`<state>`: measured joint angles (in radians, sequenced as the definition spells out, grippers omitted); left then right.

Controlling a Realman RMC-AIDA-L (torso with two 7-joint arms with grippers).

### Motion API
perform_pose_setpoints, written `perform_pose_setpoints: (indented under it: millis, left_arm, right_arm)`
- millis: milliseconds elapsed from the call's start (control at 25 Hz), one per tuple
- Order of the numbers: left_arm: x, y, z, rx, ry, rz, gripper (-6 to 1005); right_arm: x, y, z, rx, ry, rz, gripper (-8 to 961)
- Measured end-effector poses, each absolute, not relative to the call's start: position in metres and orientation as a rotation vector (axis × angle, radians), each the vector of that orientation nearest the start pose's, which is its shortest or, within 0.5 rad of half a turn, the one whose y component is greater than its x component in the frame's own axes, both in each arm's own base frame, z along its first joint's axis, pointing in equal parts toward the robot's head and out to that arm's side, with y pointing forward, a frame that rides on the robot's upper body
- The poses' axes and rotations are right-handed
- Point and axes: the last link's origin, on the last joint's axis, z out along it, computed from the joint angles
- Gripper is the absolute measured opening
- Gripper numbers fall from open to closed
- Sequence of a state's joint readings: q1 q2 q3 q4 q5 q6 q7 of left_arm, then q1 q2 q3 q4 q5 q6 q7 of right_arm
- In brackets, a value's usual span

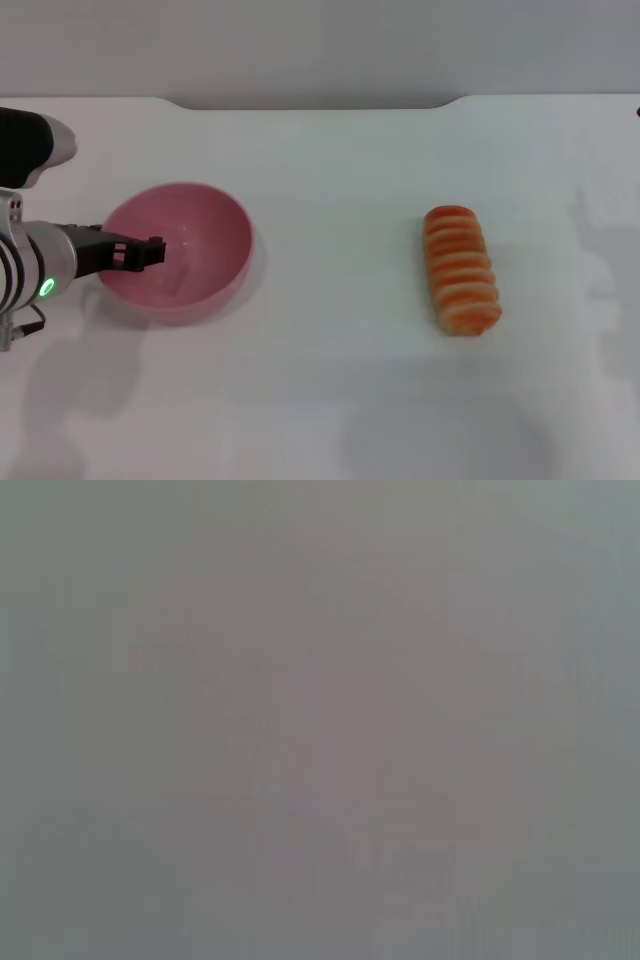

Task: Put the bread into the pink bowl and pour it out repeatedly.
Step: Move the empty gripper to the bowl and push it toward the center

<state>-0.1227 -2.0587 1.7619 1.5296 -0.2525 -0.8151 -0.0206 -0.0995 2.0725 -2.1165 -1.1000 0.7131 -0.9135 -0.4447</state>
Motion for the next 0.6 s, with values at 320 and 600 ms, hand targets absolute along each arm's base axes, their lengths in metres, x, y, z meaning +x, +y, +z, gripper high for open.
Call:
perform_pose_setpoints:
  millis: [320, 600]
  left_arm:
    - [-0.2497, 0.3303, -0.0092, -1.96, -1.092, 0.037, 659]
    - [-0.2504, 0.3332, -0.0147, -1.975, -1.09, 0.057, 424]
  right_arm:
    - [0.2572, 0.2727, 0.0077, -1.402, 0.401, 0.665, 823]
    - [0.2556, 0.2726, 0.01, -1.399, 0.389, 0.667, 823]
